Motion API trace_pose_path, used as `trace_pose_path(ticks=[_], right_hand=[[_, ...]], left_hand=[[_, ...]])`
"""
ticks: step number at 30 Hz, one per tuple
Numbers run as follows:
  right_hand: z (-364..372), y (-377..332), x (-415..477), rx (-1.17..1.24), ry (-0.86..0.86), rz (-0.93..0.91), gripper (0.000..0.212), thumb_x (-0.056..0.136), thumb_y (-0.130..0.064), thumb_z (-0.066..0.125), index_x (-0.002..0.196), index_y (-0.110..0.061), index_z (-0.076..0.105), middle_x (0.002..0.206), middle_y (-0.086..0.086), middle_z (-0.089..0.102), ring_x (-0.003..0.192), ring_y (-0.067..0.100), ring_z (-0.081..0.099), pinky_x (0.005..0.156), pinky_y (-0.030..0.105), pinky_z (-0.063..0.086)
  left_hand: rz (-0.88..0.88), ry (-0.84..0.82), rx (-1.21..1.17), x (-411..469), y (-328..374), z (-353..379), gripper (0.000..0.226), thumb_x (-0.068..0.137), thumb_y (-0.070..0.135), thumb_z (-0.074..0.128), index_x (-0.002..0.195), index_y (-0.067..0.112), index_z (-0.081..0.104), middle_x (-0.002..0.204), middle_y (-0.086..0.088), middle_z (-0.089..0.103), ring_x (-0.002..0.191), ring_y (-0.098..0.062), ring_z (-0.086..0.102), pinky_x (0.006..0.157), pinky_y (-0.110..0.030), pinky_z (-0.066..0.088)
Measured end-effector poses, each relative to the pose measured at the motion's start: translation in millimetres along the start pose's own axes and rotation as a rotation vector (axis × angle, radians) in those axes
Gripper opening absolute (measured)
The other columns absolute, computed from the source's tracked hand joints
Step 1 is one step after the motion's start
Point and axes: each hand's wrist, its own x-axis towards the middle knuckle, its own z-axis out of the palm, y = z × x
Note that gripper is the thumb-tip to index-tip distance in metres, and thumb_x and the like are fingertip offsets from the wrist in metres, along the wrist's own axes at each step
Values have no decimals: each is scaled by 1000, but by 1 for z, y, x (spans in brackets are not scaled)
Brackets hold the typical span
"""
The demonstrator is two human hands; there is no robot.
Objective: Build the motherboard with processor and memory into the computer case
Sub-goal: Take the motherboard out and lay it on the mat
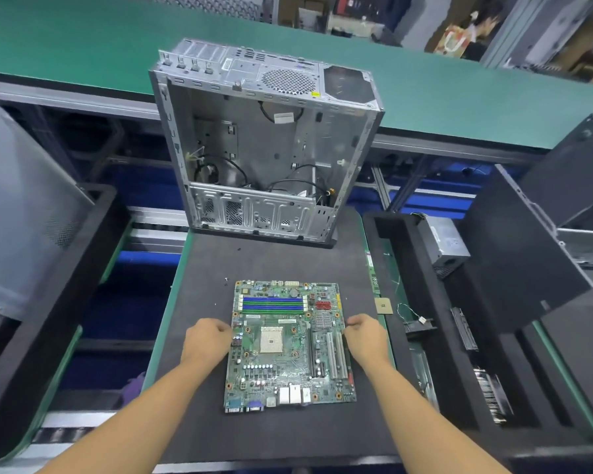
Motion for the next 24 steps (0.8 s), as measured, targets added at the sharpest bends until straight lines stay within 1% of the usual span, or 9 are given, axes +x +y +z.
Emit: trace_pose_path(ticks=[2,6,9,11,13,16,19,22,24], right_hand=[[1,-1,-2,-47,-38,-32,23,98,-16,54,105,-13,76,105,2,76,87,20,69,70,25,52],[-1,1,2,31,-48,1,25,96,-20,56,88,-11,77,104,-2,76,74,18,67,63,24,50],[0,5,1,53,-26,25,30,96,-21,57,88,0,76,89,-8,76,60,16,59,54,23,45],[1,5,-2,-8,-19,0,30,98,-22,57,90,-1,77,82,-11,74,60,13,56,49,20,42],[1,3,-4,-42,-46,-36,25,99,-19,56,96,-8,78,100,-5,76,70,11,59,55,21,44],[0,0,-11,-106,-91,-101,21,98,-12,56,109,-13,74,120,3,66,92,16,61,77,23,50],[9,-2,-25,-213,-10,-261,24,98,-12,55,119,-15,67,124,4,51,116,21,49,98,29,44],[24,-10,-43,-262,-31,-491,20,99,-19,56,117,-18,65,119,-1,53,116,17,43,100,30,41],[35,-17,-53,-309,-117,-599,17,99,-26,58,113,-20,64,114,-3,58,110,17,46,101,35,42]], left_hand=[[-11,-2,-101,3,-5,0,21,87,18,57,74,24,73,74,6,72,68,-16,70,66,-31,60],[-20,23,-247,5,-11,1,17,86,16,66,99,18,76,74,4,73,64,-13,69,52,-19,54],[22,16,-209,9,-15,4,23,86,15,63,106,20,75,77,5,74,68,-14,69,66,-25,57],[76,39,-138,8,-17,7,27,89,16,60,112,20,73,89,5,75,68,-11,66,66,-25,54],[141,74,-69,6,-19,10,29,92,15,56,115,19,72,95,3,74,64,-6,61,59,-19,45],[280,108,12,4,-15,9,26,90,7,55,102,19,74,89,-2,68,74,-20,60,59,-26,41],[443,186,116,4,-8,4,26,88,6,55,105,19,69,100,2,57,92,-19,55,70,-32,48],[758,225,344,2,0,5,28,86,11,64,111,23,69,104,7,58,95,-16,52,78,-35,48],[879,113,519,0,9,13,28,87,26,66,115,29,68,111,11,58,101,-14,54,84,-35,46]])
